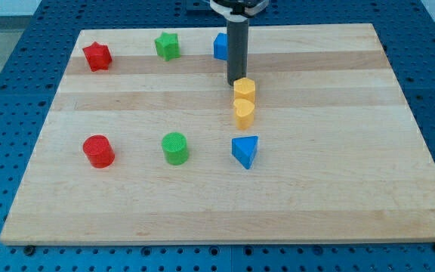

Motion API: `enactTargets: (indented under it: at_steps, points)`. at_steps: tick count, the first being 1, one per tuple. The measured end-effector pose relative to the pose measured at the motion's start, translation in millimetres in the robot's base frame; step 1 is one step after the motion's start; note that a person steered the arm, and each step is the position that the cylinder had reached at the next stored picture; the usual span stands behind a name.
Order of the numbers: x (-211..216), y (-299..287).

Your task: Slide the blue cube to the top left side of the hexagon

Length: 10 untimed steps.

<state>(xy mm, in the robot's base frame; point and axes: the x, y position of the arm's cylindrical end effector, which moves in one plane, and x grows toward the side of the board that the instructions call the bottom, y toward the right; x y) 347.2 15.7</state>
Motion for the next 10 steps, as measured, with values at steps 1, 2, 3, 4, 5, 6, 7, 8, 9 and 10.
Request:
enactTargets:
  at_steps: [1,2,3,4,5,6,7,8,9,10]
  points:
    - [1.5,0.0]
    - [7.6,0.7]
    - [-25.6,27.6]
    - [-64.8,58.1]
    - [-130.2,59.5]
    - [-154.5,41.6]
    - [-155.1,23.7]
    - [-151.5,11.4]
    - [-137.0,4.3]
    - [-117.0,-11.9]
